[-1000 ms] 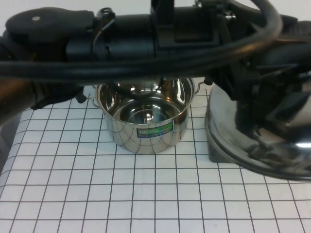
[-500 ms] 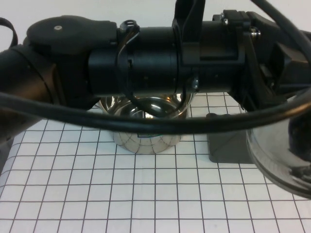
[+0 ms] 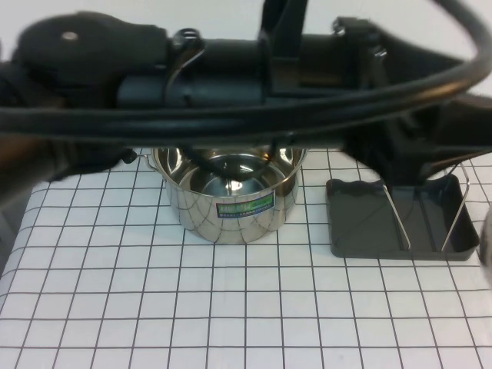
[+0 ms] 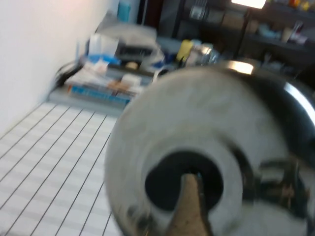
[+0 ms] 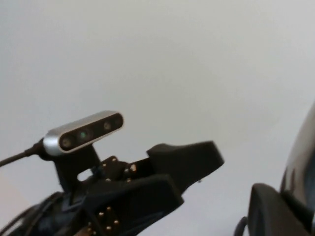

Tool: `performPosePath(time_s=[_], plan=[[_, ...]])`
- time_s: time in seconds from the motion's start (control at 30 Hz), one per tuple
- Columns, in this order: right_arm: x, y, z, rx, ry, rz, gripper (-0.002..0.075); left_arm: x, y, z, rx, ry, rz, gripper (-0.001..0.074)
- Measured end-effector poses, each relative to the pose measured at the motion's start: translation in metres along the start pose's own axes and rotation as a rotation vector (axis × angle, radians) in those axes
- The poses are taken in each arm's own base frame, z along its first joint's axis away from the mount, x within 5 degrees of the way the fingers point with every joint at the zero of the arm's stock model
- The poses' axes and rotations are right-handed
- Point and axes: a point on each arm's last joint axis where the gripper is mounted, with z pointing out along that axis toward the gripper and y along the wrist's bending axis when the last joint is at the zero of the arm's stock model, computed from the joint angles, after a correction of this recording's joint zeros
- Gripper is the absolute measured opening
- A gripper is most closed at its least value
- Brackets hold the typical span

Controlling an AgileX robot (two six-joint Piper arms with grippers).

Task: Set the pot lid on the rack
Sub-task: Place the pot lid on the pot rack

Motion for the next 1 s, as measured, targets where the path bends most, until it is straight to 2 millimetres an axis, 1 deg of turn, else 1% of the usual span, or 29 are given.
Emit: performPosePath(time_s=[0.1, 0.17, 0.23, 0.27, 0.3, 0.33, 0.4, 0.5, 0.6, 0.7, 0.83, 0.9, 1.0], plan=[[-0.001, -0.005, 0.005, 0.027, 0.011, -0.099, 0.0015, 0.001, -0.001, -0.015, -0.064, 0.093, 0.023, 0.0407], [-0.003, -0.008, 0.013, 0.045, 0.032, -0.167, 0.0015, 0.000, -0.005, -0.027, -0.110, 0.165, 0.042, 0.0270], [-0.007, -0.011, 0.026, 0.052, 0.078, -0.260, 0.0015, 0.000, -0.011, -0.039, -0.149, 0.236, 0.077, 0.0140], [-0.009, -0.012, 0.035, 0.045, 0.107, -0.308, 0.0015, 0.001, -0.014, -0.047, -0.171, 0.279, 0.101, 0.0092], [-0.012, -0.012, 0.044, 0.030, 0.140, -0.350, 0.0015, 0.001, -0.018, -0.053, -0.189, 0.322, 0.122, 0.0060], [-0.014, -0.012, 0.053, 0.013, 0.167, -0.377, 0.0015, 0.002, -0.023, -0.060, -0.204, 0.355, 0.126, 0.0042], [-0.021, -0.012, 0.076, -0.045, 0.234, -0.414, 0.0015, 0.004, -0.029, -0.072, -0.250, 0.440, 0.139, 0.0018], [-0.030, -0.014, 0.112, -0.139, 0.344, -0.436, 0.0015, 0.009, -0.038, -0.091, -0.330, 0.569, 0.129, 0.0005], [-0.034, -0.025, 0.148, -0.205, 0.488, -0.446, 0.0015, 0.014, -0.046, -0.108, -0.402, 0.632, 0.093, 0.0003], [-0.036, -0.041, 0.174, -0.205, 0.606, -0.433, 0.0015, 0.022, -0.058, -0.123, -0.444, 0.633, 0.083, 0.0001], [-0.034, -0.063, 0.194, -0.163, 0.705, -0.433, 0.0015, 0.038, -0.076, -0.142, -0.471, 0.593, 0.093, 0.0000], [-0.031, -0.072, 0.199, -0.141, 0.730, -0.425, 0.0015, 0.047, -0.085, -0.151, -0.486, 0.559, 0.083, -0.0001], [-0.027, -0.084, 0.204, -0.107, 0.743, -0.413, 0.0015, 0.061, -0.095, -0.159, -0.484, 0.534, 0.048, 0.0000]])
